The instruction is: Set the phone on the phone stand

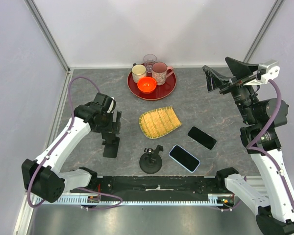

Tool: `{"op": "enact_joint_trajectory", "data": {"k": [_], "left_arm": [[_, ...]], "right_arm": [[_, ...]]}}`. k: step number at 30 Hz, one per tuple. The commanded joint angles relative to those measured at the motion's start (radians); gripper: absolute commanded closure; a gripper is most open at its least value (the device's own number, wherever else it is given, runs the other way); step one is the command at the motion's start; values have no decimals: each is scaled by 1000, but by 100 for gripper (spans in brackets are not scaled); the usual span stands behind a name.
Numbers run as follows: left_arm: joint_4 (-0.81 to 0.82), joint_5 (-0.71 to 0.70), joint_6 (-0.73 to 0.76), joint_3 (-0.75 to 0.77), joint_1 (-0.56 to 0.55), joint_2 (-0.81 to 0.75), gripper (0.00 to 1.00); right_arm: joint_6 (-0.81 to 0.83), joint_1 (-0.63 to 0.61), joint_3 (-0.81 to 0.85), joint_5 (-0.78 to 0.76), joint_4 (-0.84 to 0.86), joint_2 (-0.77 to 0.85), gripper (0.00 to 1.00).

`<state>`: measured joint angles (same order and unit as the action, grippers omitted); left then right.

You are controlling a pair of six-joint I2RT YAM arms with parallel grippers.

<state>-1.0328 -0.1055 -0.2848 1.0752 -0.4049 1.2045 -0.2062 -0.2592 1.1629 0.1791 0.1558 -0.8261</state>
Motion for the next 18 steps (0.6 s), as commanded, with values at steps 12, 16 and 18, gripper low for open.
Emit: {"op": "enact_joint_trajectory", "data": {"k": [12, 16, 18], "left_arm": [[82, -68, 93, -8, 3, 47, 0], [102, -56, 95, -15, 3, 43, 0], [103, -51, 93, -24, 3, 38, 0]], "right_arm": [[51, -18, 12, 11, 2, -7, 2], [57, -17, 14, 13, 1, -7, 2], [56, -17, 14, 11, 1, -10, 2]]}}
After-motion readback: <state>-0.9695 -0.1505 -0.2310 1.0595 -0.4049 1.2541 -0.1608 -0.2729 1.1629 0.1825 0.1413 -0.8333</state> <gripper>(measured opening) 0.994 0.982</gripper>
